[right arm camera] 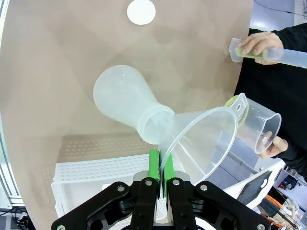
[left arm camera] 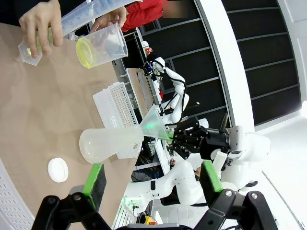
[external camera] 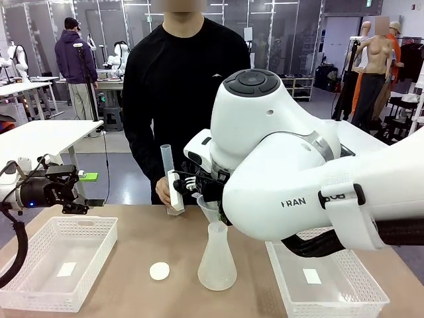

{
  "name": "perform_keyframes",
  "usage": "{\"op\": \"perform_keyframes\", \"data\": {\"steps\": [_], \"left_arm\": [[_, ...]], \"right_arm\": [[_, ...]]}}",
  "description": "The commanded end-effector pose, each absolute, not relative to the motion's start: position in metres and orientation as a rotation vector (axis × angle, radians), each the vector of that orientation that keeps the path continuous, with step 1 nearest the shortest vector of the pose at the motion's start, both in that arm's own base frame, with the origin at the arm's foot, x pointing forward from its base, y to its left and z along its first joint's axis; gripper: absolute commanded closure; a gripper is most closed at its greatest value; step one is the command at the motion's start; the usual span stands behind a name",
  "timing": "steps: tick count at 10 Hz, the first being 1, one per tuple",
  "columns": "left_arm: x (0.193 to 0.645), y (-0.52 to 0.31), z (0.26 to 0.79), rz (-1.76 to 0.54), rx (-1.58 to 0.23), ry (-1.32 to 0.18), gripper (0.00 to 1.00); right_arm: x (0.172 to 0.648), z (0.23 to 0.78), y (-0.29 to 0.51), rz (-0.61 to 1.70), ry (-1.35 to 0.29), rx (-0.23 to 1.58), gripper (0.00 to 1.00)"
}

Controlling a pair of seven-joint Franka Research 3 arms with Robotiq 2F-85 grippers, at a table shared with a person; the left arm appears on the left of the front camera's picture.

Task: Prepare the solutions needed for the experiment.
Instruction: Pick up the Plastic Funnel and insert it into the Big flask.

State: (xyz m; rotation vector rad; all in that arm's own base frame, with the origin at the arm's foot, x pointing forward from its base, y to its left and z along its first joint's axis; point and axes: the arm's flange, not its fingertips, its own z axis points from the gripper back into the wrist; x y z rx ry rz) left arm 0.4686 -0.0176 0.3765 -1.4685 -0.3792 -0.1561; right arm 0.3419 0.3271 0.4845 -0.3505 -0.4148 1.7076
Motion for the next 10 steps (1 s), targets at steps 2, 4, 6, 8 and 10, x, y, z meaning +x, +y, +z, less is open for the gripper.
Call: {"op": "perform_keyframes", "data": {"steps": [2,4,6,8,10], "left_arm": [[0.467,-0.017,0.379,-0.166,-1.465,-0.378,0.00],[0.467,-0.017,0.379,-0.166,-1.465,-0.378,0.00],[0.467,-0.017,0.379,-0.166,-1.465,-0.378,0.00],[0.467,-0.017,0.379,-0.166,-1.465,-0.378,0.00],[0.467,-0.017,0.379,-0.166,-1.465,-0.378,0.00]], "right_arm": [[0.344,0.474,0.325,1.681,-0.412,-0.335,0.96],[0.341,0.474,0.327,1.701,-0.445,-0.326,0.94],[0.336,0.475,0.329,1.715,-0.436,-0.337,0.76],[0.333,0.477,0.330,1.709,-0.435,-0.343,0.57],[0.329,0.478,0.329,1.701,-0.434,-0.335,0.38]]}}
